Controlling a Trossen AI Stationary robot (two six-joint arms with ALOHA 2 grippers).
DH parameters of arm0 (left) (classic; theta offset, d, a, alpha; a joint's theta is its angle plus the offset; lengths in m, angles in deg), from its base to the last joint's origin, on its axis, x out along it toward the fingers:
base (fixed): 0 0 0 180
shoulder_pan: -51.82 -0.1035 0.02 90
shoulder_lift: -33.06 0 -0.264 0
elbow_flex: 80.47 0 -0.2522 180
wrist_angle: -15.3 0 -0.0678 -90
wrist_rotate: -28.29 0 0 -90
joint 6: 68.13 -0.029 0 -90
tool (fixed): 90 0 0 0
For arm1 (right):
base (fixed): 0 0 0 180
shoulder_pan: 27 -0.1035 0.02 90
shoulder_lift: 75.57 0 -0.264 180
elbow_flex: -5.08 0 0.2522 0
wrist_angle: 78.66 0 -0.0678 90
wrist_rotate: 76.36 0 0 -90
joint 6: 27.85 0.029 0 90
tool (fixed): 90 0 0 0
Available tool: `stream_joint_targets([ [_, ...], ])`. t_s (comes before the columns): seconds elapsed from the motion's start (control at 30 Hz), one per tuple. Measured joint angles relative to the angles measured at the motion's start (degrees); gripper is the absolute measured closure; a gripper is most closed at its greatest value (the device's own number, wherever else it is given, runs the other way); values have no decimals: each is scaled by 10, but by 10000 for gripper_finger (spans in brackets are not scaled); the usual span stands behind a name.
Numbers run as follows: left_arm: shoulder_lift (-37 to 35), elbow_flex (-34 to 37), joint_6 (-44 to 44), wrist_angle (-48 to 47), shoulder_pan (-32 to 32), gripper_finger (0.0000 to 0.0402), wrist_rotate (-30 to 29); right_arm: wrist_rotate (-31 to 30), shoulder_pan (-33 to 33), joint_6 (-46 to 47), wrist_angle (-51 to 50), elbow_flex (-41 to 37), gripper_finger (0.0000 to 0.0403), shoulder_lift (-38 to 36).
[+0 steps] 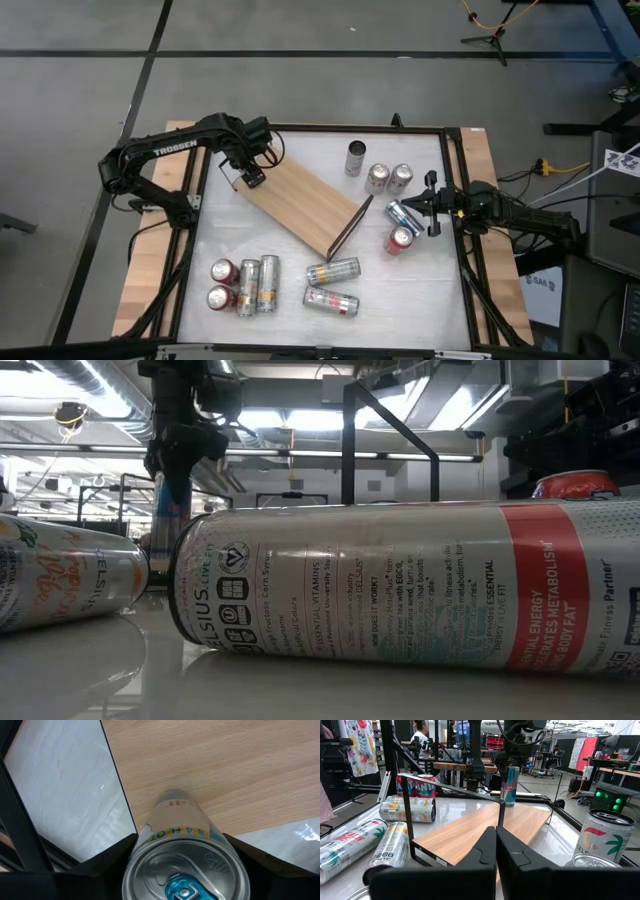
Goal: Place canned beverage on shelf
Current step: Put the left blue soda can on the shelf
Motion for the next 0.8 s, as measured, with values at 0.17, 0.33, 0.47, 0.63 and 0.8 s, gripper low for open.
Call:
stream_joint_targets([
  [0.17,0,0,0,0,0,138,0,0,0,0,0,0,402,0],
  [0.33,0,0,0,-1,0,111,1,0,0,0,0,0,402,0],
  [0.47,0,0,18,-2,0,80,1,0,0,0,0,0,402,0],
  [0.63,0,-5,32,-7,0,69,12,0,0,0,0,0,402,0],
  [0.8,0,-31,33,-7,0,68,12,0,0,0,0,0,402,0],
])
